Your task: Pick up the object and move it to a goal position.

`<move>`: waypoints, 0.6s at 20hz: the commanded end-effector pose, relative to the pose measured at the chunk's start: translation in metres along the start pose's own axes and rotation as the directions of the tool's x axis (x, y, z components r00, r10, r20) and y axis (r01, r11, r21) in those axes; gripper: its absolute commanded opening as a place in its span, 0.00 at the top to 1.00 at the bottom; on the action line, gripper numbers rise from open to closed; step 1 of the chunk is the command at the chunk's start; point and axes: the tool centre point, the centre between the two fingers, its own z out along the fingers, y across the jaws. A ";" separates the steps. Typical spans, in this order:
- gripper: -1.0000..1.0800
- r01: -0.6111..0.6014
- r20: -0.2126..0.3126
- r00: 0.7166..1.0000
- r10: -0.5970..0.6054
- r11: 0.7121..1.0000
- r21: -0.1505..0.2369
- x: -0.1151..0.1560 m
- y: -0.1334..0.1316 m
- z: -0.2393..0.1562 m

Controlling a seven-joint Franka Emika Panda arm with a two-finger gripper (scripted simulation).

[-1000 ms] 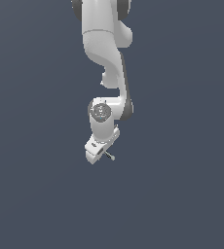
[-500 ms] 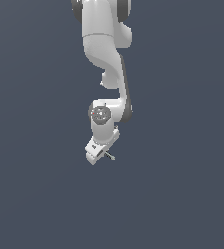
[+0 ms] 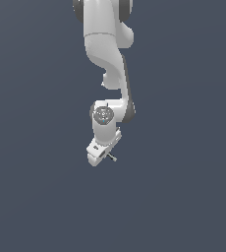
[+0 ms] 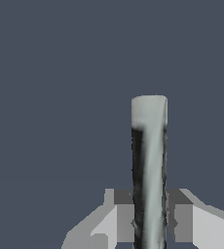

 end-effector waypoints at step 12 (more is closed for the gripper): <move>1.00 0.002 0.000 1.000 -0.002 1.000 -0.002 0.072 -0.076 -0.068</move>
